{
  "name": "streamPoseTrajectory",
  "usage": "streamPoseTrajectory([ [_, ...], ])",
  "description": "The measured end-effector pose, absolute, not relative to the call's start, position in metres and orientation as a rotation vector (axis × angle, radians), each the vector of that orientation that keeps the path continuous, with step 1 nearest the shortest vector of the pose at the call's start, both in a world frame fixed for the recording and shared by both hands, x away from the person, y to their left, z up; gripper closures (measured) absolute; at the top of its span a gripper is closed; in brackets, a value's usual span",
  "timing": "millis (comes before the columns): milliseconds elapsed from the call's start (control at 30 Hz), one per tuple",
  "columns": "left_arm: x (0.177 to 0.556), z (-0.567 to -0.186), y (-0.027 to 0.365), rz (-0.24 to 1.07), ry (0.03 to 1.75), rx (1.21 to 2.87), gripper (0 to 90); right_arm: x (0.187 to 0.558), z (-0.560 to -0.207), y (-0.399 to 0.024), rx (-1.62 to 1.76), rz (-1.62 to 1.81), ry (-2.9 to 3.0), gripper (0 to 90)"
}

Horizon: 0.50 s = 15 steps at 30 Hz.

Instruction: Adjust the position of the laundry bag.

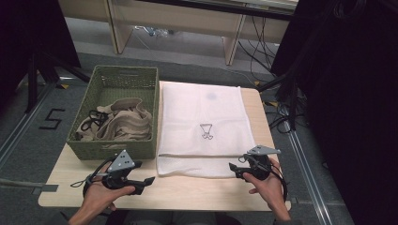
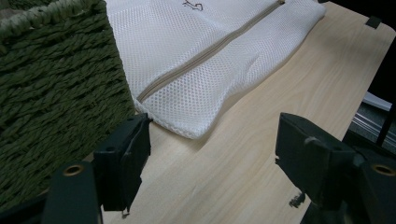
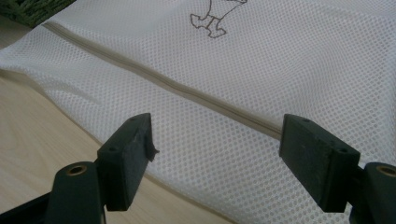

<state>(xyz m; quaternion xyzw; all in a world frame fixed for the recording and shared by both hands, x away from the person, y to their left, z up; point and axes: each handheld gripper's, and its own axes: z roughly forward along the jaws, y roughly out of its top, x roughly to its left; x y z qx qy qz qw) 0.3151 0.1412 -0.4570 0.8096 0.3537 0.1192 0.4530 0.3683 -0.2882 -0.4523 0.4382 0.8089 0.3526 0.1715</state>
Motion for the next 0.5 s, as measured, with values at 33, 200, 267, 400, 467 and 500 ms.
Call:
streamPoseTrajectory([
  [33,0.3151,-0.4571,0.1409,0.292,0.872,2.002,26.4,0.3674,-0.4521,-0.2878,1.252,0.994,2.296,27.0],
  [200,0.3148,-0.457,0.1408,0.292,0.873,2.003,26.4,0.3688,-0.4521,-0.288,1.241,0.995,2.296,25.0],
  [267,0.3151,-0.457,0.1409,0.292,0.872,2.0,26.4,0.3688,-0.4522,-0.2881,1.24,0.993,2.294,24.7],
  [400,0.3149,-0.4568,0.1406,0.295,0.869,2.0,26.4,0.3706,-0.4529,-0.2874,1.224,1.011,2.294,19.6],
  [467,0.3146,-0.4569,0.1406,0.296,0.869,2.001,26.4,0.3719,-0.4522,-0.2856,1.213,1.023,2.298,18.0],
  [500,0.3146,-0.4569,0.1406,0.296,0.869,2.001,26.4,0.3726,-0.4519,-0.2845,1.211,1.022,2.294,18.1],
])
